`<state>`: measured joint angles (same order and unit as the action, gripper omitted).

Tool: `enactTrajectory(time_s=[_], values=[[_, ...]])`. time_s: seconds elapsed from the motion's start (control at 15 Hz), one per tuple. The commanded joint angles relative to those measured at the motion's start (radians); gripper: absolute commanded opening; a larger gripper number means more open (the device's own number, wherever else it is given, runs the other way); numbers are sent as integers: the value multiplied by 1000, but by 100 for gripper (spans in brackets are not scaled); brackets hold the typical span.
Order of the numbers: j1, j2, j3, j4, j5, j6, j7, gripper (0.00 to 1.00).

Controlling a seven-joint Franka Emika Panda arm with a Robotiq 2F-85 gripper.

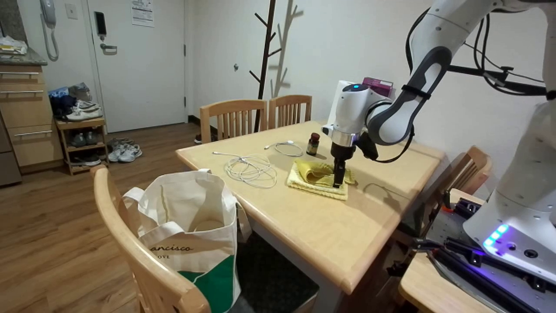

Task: Use the yellow towel to wipe the table

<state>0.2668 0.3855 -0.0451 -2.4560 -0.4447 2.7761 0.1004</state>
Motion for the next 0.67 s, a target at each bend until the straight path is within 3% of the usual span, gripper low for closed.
enactTrajectory(time_s=[0.0,0.27,0.53,0.6], values=[[-3,53,7,29,21,-11,3,59],[-16,61,-9,31,32,-42,8,35],[-53,129,-57,77,65,-145,38,10],[-79,152,-66,98,83,-159,30,9]])
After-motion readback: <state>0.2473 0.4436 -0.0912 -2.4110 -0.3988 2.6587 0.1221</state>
